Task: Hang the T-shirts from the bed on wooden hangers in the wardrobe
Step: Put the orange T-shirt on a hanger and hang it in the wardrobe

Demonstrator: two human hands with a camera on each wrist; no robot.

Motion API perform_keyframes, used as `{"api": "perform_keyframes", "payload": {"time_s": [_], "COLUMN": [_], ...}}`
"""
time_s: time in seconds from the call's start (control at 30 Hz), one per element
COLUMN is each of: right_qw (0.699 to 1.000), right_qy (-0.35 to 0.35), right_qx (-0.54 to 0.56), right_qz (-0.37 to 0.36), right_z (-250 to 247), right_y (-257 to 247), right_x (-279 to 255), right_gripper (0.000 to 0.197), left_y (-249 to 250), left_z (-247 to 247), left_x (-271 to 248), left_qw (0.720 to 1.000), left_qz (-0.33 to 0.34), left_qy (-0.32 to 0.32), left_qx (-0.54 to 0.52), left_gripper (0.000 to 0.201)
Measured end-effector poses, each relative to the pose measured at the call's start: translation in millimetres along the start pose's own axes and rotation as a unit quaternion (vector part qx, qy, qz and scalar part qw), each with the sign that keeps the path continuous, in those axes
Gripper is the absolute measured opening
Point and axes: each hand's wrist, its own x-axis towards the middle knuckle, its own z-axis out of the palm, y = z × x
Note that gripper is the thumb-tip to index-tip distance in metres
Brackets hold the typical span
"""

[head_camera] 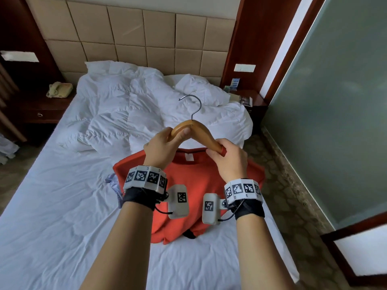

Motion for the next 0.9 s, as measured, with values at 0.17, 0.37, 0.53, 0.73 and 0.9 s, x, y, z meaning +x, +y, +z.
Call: {"api": "perform_keyframes", "payload": {"time_s": [0.17, 0.37, 0.53, 0.73, 0.9], "right_qw": [0.999, 0.992, 0.981, 0.964, 0.945], "right_qy": [0.021, 0.12, 0.174, 0.227, 0.256], "right_qx": [0.001, -0.03, -0.054, -0.106, -0.158], "right_qz": [0.028, 0.039, 0.065, 0.088, 0.125], "right_z": [-37, -102, -180, -301, -405], "right_y": [26, 63, 103, 154, 191], "right_x": [-9, -34, -66, -124, -166], "right_gripper": [0.019, 0.018, 0.02, 0.021, 0.02], "left_y": [35, 81, 124, 194, 267], "left_z": [38, 102, 171, 267, 342], "left_x": [-9, -31, -64, -135, -195], "left_qw": [0.999, 0.992, 0.977, 0.953, 0.939], "left_qz": [0.039, 0.102, 0.151, 0.198, 0.229], "left_qy": [-0.023, -0.077, -0.148, -0.215, -0.239], "left_qx": [0.019, 0.009, -0.022, -0.074, -0.095], "left_gripper": [0.065, 0.062, 0.056, 0.061, 0.062]}}
